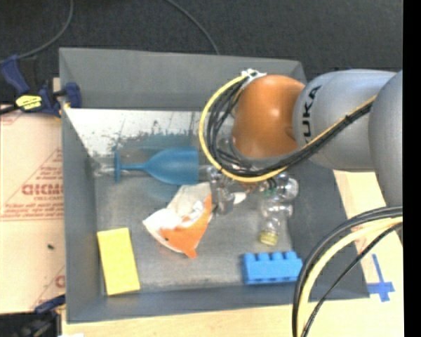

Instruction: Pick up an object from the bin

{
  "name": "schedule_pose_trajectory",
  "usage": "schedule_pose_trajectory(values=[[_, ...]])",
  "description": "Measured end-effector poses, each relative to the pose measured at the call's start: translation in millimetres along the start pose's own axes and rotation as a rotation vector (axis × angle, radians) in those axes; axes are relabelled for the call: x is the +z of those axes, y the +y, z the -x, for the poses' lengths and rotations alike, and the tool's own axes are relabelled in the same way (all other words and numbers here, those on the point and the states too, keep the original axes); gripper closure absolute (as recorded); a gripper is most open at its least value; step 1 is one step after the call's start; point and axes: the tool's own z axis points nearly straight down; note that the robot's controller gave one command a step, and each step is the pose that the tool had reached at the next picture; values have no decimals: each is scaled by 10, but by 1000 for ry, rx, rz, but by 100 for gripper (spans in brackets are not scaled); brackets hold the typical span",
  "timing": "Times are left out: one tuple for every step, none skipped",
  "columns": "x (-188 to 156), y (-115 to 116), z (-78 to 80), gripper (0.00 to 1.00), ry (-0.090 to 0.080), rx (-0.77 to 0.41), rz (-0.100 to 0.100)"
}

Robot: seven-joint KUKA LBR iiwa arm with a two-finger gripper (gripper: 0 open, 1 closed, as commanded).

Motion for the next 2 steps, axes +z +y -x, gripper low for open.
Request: schedule_pose_trajectory(values=[[-144, -7, 11, 100, -3, 1, -1], [-318, -9, 17, 100, -3, 2, -1]])
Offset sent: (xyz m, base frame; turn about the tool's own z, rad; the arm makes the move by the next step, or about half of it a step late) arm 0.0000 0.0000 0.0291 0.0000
